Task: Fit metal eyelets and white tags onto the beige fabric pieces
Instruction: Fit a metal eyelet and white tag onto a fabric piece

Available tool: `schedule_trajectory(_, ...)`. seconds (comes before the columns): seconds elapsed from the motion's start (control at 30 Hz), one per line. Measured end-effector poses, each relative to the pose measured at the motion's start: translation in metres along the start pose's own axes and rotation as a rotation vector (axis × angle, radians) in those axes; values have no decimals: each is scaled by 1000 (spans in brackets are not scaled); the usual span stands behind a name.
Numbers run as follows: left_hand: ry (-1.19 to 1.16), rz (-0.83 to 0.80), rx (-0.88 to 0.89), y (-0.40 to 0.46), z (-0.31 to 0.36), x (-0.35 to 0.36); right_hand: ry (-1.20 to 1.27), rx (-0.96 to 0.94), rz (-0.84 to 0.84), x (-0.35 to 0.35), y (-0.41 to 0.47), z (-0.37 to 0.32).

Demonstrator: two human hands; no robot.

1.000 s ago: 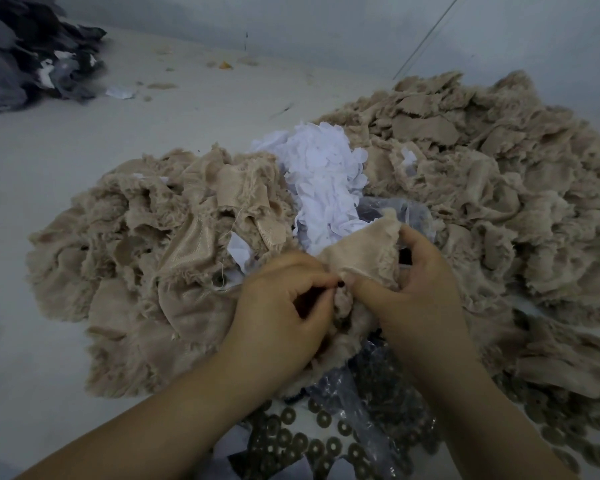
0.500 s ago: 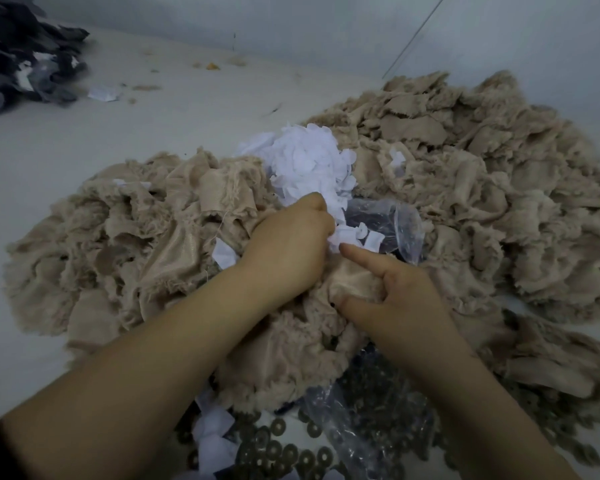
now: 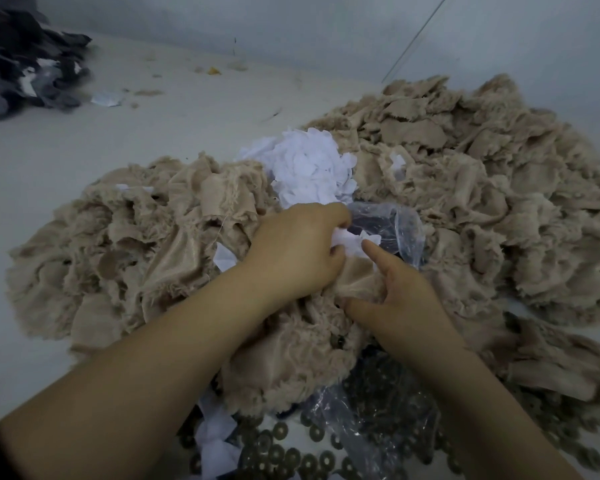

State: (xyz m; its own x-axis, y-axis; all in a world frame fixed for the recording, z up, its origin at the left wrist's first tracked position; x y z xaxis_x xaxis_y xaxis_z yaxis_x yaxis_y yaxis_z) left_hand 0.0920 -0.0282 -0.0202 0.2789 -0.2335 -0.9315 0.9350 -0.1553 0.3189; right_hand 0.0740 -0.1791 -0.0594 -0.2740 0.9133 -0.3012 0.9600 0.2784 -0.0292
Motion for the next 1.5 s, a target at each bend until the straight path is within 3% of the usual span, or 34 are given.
schedule_trajectory(0.17,232,-190,131,12,13,7,17,-16,-24,2,-1,-2)
schedule_trajectory(0.33,195,-131,68,11,8,5,7,-15,-7,0,-2,-6)
schedule_trajectory(0.5,-168,42,70,2,3,4,84,-24,-60,1,0,-7)
schedule_trajectory(0.63,-422,94,76,-8,2,4,121,-98,-129,5,6,-10)
schedule_trajectory(0.8,-664,89,-34,-15,2,6,129,-46,-157,8,7,-3)
schedule_trajectory(0.97,-614,184,0,-19,6,1,9,-52,-151,10,9,0)
schedule_trajectory(1.17,-709,190,-97,-31,1,7,124,-46,-102,11,8,-2)
schedule_trajectory(1.37,-953,199,-280,-42,-6,8,18,-76,-89,8,8,-4)
schedule_trajectory(1.5,-992,159,-263,-46,-7,11,-24,-283,-103,11,-3,-19)
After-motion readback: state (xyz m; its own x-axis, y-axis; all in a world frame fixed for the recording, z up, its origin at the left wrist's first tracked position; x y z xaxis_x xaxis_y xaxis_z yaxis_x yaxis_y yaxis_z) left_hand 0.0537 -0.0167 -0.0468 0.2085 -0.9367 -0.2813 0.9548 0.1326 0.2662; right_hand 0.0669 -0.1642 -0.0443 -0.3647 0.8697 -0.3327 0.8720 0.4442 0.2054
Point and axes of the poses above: each hand's wrist, its own y-axis towards the middle knuckle, its own x-axis out of the palm, z = x × y, the point moved 4 cm from there along y, towards the middle knuckle, and after that the axes turned 14 degrees about y, right-handed, at the moved point
